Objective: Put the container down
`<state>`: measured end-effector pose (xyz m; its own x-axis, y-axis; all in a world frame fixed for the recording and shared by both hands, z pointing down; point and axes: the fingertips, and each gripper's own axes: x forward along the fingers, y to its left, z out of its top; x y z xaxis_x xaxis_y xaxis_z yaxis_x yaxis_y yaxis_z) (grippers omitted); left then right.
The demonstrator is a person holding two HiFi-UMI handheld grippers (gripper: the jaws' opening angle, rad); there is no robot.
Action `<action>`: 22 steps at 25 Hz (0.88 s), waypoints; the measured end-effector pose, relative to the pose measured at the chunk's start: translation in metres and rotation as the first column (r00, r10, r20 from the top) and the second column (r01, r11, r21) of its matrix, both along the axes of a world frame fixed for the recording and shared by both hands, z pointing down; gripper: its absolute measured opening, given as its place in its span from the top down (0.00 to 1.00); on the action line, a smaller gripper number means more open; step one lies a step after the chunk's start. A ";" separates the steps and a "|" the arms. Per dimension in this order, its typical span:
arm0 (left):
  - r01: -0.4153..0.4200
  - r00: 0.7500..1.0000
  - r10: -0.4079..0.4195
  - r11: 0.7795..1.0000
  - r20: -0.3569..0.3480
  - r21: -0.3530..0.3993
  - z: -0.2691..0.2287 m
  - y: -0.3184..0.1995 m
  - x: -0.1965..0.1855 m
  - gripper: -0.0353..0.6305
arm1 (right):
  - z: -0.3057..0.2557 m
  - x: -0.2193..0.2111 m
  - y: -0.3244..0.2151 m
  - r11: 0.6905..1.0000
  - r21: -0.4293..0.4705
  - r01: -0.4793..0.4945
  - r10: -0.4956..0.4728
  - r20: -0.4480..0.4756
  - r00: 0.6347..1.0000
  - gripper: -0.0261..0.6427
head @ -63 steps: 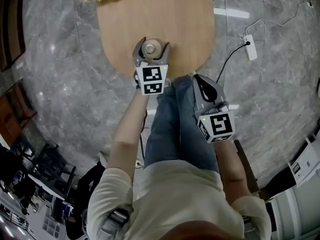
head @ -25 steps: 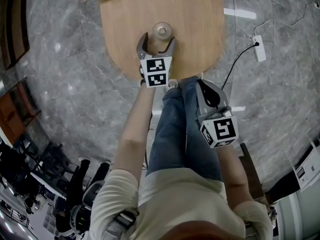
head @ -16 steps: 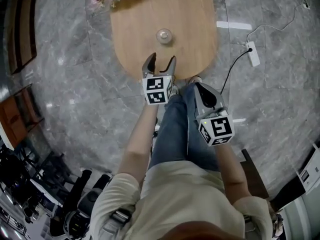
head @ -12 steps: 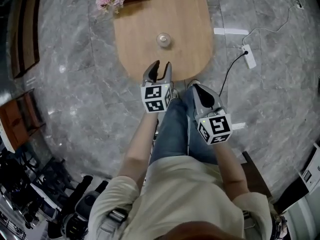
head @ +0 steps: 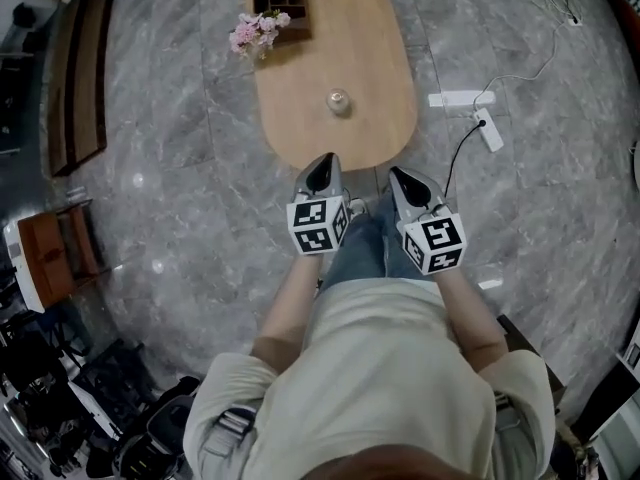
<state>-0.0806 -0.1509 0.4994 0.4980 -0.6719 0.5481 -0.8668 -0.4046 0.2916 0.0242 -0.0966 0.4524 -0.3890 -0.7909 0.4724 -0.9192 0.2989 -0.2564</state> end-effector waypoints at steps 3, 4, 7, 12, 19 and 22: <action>-0.014 1.000 0.014 1.000 -0.002 0.007 -0.026 0.014 -0.008 0.95 | -0.022 -0.002 0.003 1.000 0.022 -0.003 0.003 0.014 1.000 0.96; -0.017 1.000 0.017 1.000 -0.003 0.007 -0.035 0.019 -0.011 0.95 | -0.029 -0.004 0.005 1.000 0.026 -0.003 0.002 0.023 1.000 0.96; -0.026 1.000 0.026 1.000 -0.009 0.005 -0.061 0.034 -0.017 0.95 | -0.051 -0.009 0.008 0.999 0.042 0.003 -0.005 0.051 0.999 0.96; -0.032 0.999 0.033 0.999 -0.043 0.024 -0.102 0.039 -0.016 0.95 | -0.091 -0.017 0.001 0.995 0.094 0.033 -0.039 0.070 0.997 0.96; 0.000 0.997 0.006 0.997 -0.076 0.079 -0.140 0.038 -0.020 0.95 | -0.122 -0.028 0.000 0.985 0.151 0.080 -0.090 0.059 0.994 0.96; -0.014 0.998 0.021 0.995 -0.067 0.100 -0.147 0.043 -0.019 0.95 | -0.131 -0.032 0.001 0.977 0.185 0.102 -0.113 0.051 0.992 0.96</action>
